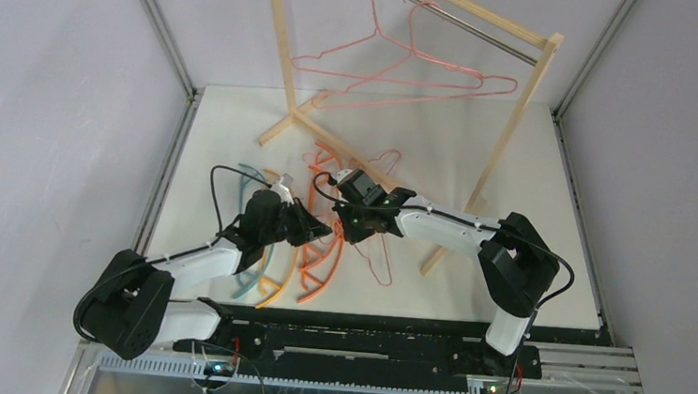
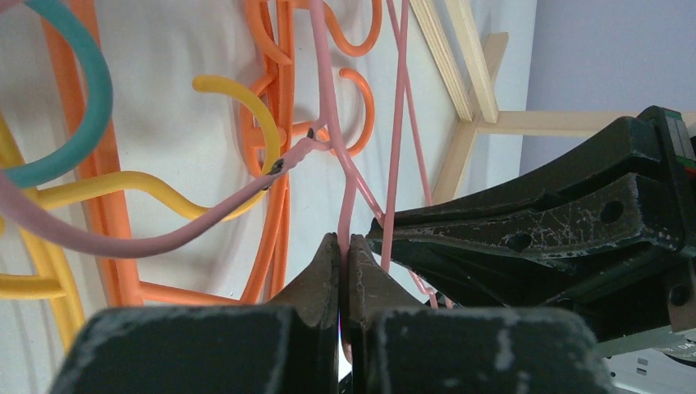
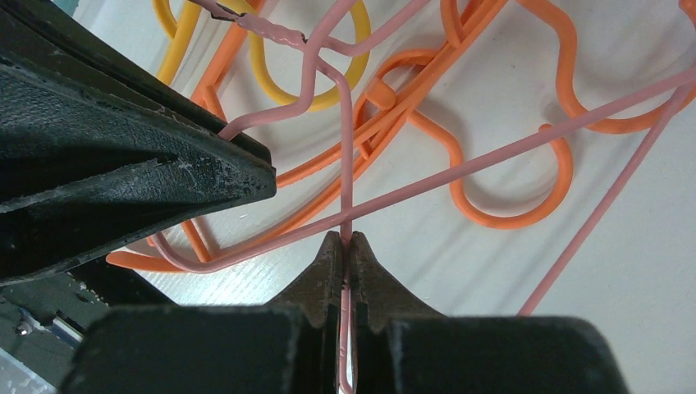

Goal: Organize the hangers

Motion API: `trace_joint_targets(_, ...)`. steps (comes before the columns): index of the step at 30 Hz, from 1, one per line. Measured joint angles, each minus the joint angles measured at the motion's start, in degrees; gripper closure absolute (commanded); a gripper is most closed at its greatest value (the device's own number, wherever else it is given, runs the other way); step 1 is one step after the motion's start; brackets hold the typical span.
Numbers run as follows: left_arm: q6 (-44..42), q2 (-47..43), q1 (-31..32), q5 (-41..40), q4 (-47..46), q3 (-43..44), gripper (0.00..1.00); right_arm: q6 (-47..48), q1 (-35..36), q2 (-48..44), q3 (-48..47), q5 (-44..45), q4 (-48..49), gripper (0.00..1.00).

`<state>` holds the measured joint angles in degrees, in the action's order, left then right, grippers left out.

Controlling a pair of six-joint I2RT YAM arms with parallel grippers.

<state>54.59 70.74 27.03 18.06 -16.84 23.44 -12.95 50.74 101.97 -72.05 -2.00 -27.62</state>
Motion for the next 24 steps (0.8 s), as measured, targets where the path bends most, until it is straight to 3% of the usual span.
trace_joint_targets(5,-0.07,-1.14,0.0,-0.09,2.08,0.57,1.0,0.02,0.0,0.0,-0.02,0.2,-0.07,1.0)
trace_joint_targets(15,-9.33,-16.87,0.02,-7.34,28.76,10.1,1.0,0.0,-0.04,0.0,-0.02,1.46,-0.09,1.0)
trace_joint_targets(24,-15.5,-23.91,-0.87,-14.23,39.04,10.32,1.0,0.02,0.09,-0.42,0.13,1.53,-0.42,1.0)
